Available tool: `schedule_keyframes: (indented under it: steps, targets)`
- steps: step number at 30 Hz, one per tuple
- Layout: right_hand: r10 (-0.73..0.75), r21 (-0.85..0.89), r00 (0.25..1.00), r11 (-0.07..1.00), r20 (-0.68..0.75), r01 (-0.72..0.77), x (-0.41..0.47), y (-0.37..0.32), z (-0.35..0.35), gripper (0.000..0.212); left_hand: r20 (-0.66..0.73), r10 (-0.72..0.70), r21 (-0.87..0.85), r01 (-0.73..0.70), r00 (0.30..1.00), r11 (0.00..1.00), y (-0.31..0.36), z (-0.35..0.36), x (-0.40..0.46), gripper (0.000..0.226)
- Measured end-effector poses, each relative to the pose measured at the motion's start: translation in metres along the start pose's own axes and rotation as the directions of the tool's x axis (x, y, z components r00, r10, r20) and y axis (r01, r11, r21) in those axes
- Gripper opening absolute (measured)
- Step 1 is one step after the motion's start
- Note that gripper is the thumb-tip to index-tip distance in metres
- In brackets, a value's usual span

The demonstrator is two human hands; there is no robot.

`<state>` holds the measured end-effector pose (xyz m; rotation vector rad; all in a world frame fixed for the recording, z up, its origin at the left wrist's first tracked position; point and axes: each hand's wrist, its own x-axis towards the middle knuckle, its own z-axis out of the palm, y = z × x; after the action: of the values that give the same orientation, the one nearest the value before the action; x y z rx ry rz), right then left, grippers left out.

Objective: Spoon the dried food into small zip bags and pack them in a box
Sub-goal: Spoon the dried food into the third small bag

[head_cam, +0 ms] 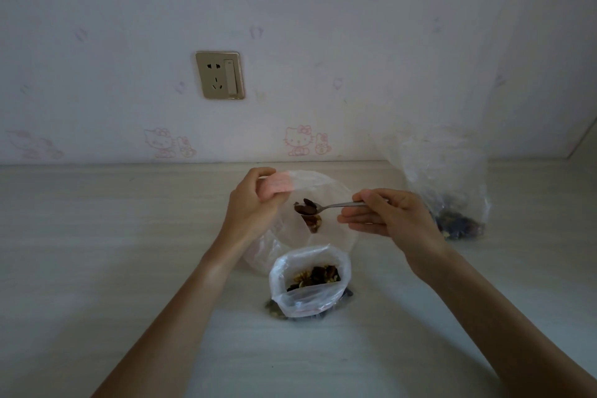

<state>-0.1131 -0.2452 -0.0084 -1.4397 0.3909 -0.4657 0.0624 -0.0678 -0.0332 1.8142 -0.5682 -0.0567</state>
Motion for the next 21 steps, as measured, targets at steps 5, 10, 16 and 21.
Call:
schedule_keyframes:
  steps: [5,10,16,21]
  targets:
    - [-0.043,-0.017,0.998,0.999,0.035,0.044,-0.016,-0.018,-0.012,0.026,0.088,0.074,0.046,-0.078,0.993,0.996,0.019,-0.017,-0.005,0.064]
    - [-0.091,0.007,0.992,0.996,0.085,0.091,-0.036,-0.027,-0.024,0.026,-0.006,0.272,0.176,-0.267,0.962,0.948,0.037,-0.033,-0.04,0.035]
    - [-0.071,0.023,0.983,0.997,0.166,0.069,-0.061,-0.02,-0.031,0.028,0.06,0.38,0.358,-0.375,0.923,0.855,0.043,-0.041,-0.091,0.013]
    - [-0.111,-0.038,0.978,0.992,0.179,0.119,-0.07,-0.008,-0.032,0.032,0.196,0.147,0.526,-0.23,0.97,0.819,0.027,-0.039,-0.11,0.041]
